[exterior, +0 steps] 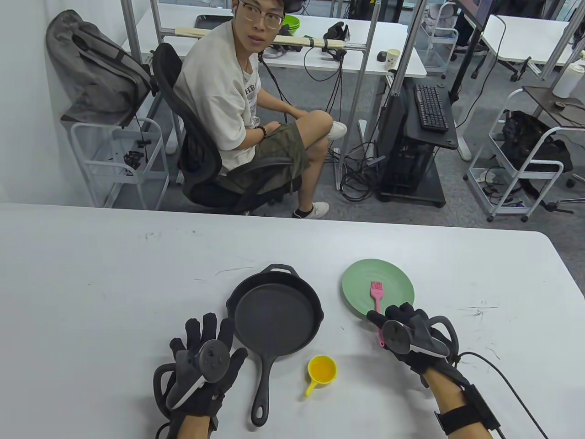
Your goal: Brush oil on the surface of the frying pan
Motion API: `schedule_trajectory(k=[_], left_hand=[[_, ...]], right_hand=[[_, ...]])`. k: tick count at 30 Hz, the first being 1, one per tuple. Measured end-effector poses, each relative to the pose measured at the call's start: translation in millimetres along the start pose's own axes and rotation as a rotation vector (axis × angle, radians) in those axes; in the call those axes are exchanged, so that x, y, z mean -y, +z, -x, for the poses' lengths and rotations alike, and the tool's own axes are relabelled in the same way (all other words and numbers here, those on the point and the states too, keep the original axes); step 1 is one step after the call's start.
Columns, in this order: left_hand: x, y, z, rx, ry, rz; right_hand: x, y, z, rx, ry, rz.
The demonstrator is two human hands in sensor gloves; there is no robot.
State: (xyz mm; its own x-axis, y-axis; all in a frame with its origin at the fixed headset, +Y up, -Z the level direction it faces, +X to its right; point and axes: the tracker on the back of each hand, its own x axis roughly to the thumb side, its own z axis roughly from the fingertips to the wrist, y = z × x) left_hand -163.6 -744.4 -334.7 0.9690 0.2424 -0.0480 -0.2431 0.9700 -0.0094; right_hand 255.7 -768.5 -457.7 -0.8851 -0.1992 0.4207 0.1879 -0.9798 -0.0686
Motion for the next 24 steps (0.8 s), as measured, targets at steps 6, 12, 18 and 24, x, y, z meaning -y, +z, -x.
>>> schedule_trajectory(k=[6, 12, 18, 24], left_hand=[[0, 0, 1, -0.004, 0.012, 0.011], [0, 0, 1, -0.007, 0.006, 0.015], [0, -1, 1, -0.006, 0.006, 0.016], [0, -1, -2, 0.005, 0.003, 0.008]], right_hand=[[2, -6, -2, 0.008, -0.064, 0.126], [10, -9, -1, 0.036, 0.021, 0.239], [25, -3, 3, 0.046, -0.059, 0.341], [45, 13, 5, 0.045, -0.14, 0.424]])
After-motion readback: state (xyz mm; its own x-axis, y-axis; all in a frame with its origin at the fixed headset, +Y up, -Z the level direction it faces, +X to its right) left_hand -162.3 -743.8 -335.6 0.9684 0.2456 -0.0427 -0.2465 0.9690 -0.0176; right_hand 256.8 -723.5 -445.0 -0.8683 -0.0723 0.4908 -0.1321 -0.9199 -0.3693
